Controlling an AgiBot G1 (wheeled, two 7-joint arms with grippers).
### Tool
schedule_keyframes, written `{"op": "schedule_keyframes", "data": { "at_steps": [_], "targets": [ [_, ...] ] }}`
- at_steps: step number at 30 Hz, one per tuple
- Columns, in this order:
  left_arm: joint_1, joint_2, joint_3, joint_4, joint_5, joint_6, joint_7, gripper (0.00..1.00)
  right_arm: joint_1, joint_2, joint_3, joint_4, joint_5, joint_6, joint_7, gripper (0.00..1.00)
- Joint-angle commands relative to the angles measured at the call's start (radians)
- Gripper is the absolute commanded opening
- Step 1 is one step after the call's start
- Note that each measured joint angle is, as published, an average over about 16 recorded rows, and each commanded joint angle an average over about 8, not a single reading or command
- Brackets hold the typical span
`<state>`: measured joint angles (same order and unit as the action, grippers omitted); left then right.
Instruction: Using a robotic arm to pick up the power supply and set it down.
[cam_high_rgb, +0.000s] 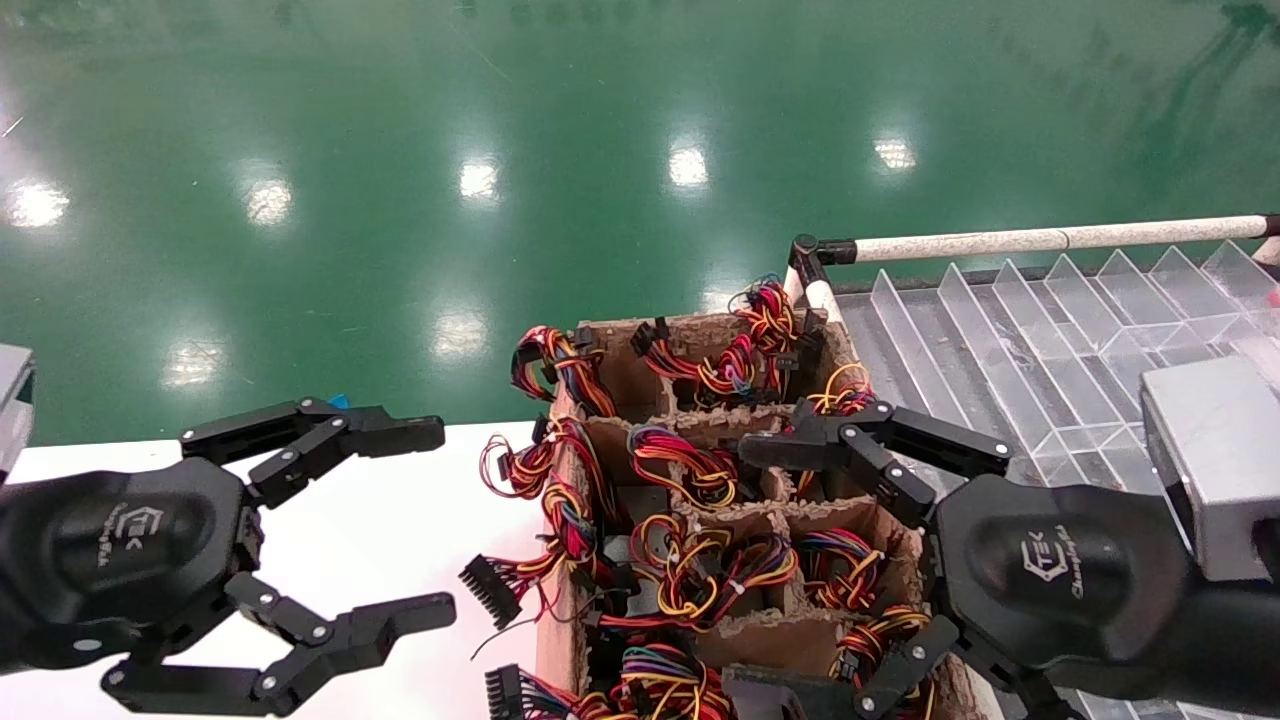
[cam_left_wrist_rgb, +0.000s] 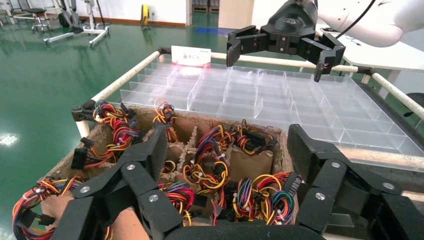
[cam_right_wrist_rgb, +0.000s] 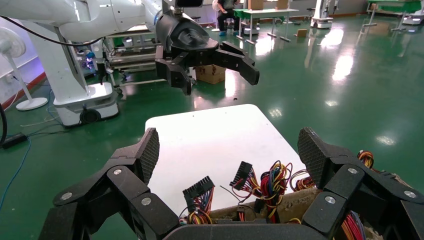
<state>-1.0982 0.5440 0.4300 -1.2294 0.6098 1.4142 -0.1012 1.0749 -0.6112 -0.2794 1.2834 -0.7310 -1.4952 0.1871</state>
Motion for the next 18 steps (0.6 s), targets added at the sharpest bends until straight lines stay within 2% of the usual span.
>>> {"op": "schedule_keyframes", "data": {
  "at_steps": [1,12,18],
  "targets": [
    [0.0,0.0,0.0,0.0,0.0,0.0,0.0,0.0,0.0,0.0,0.0,0.0,0.0,0.0,0.0,1.0],
    [0.0,0.0,0.0,0.0,0.0,0.0,0.0,0.0,0.0,0.0,0.001,0.0,-0.001,0.002,-0.001,1.0],
    [0.0,0.0,0.0,0.0,0.0,0.0,0.0,0.0,-0.013,-0.008,0.008,0.003,-0.012,0.039,-0.022,1.0]
  ]
}}
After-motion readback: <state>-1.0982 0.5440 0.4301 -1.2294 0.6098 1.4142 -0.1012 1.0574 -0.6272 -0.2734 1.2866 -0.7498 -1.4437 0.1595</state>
